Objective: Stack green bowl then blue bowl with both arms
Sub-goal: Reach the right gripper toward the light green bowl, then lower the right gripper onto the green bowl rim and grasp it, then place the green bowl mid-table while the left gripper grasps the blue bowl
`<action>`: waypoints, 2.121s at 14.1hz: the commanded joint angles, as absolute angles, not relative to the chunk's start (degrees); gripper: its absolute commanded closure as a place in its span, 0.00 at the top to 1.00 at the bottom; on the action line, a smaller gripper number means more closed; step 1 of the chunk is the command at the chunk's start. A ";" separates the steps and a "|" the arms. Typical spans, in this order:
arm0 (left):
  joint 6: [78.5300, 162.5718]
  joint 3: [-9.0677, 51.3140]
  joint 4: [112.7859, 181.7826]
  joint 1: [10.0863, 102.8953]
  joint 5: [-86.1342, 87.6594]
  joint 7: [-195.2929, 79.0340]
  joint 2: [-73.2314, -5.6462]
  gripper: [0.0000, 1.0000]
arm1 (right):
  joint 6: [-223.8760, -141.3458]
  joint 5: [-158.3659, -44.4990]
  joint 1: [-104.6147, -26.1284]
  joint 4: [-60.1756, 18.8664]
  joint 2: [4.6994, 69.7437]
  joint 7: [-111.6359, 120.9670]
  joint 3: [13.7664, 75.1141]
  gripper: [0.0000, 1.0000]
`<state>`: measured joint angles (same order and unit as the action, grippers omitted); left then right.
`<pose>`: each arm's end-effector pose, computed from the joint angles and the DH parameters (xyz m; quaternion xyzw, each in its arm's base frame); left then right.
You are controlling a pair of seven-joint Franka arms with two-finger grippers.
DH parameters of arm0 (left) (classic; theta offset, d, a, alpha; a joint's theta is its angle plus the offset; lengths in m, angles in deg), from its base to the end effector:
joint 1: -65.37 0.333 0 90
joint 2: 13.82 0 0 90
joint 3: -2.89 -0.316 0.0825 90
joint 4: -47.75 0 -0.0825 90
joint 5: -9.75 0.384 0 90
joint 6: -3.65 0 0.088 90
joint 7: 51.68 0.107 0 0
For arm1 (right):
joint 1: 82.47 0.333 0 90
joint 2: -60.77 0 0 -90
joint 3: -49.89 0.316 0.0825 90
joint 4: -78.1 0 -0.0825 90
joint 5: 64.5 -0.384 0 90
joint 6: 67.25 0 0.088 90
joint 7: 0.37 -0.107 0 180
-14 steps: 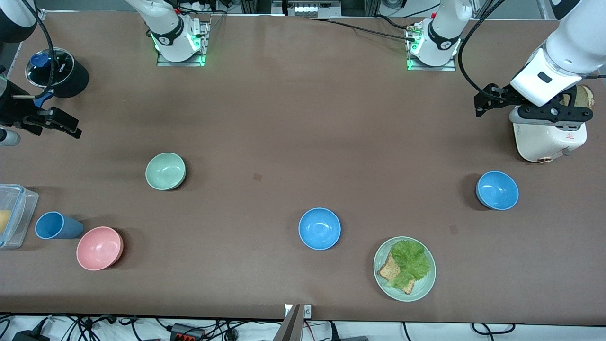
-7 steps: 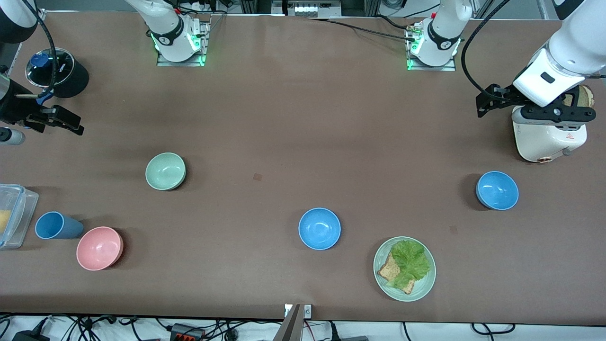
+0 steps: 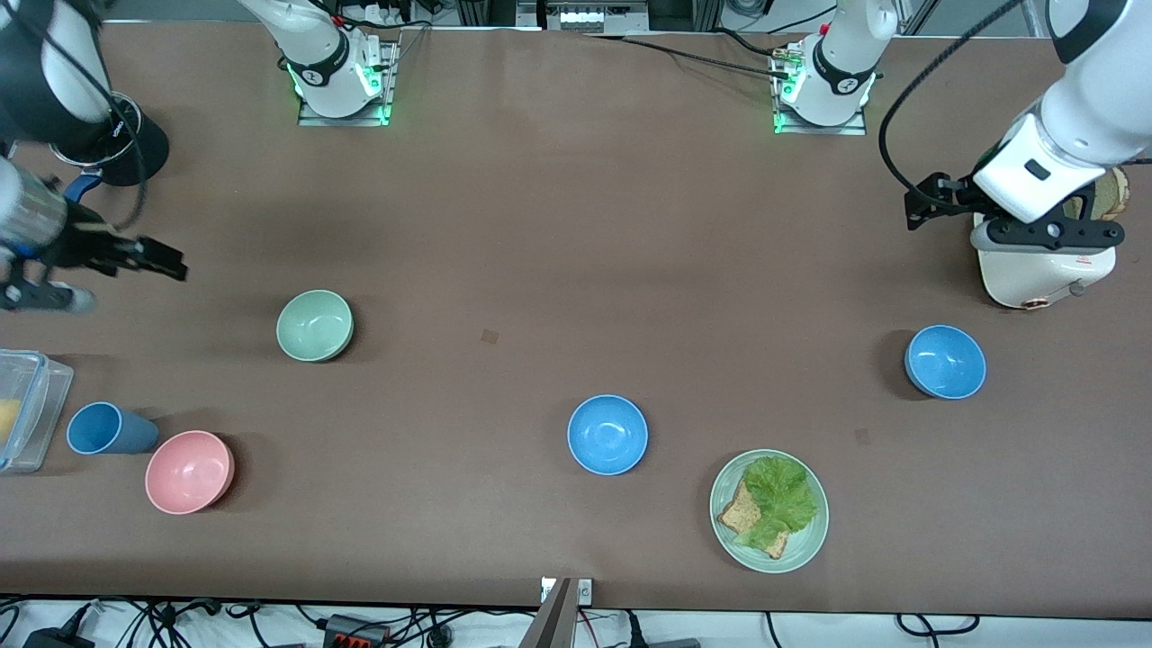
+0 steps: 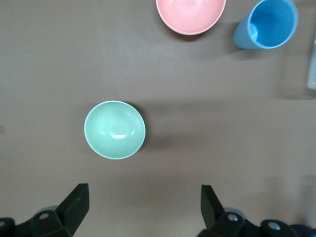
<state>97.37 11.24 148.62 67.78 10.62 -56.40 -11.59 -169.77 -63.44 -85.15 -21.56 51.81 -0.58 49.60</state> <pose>0.5379 -0.0557 0.5615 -0.9990 0.0113 0.0420 0.0143 0.5962 -0.0324 0.4721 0.9982 -0.0252 -0.0534 0.0080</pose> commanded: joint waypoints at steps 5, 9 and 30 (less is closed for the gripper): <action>95.67 11.32 146.19 68.79 9.05 -56.16 -12.76 1.00 | -173.86 -62.74 -85.28 -20.86 38.73 -0.01 49.71 1.00; 95.15 11.32 146.10 69.41 9.05 -56.34 -13.73 1.00 | -176.23 -62.74 -85.02 -20.95 32.75 -0.01 49.71 1.00; 95.85 11.24 143.72 71.60 9.84 -56.16 -18.56 1.00 | -171.42 -63.71 -78.35 -16.65 27.81 -0.10 55.33 0.00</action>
<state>96.78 11.17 145.93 70.71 10.61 -56.40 -16.87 -174.62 -63.39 -80.51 -18.63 27.05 0.42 53.35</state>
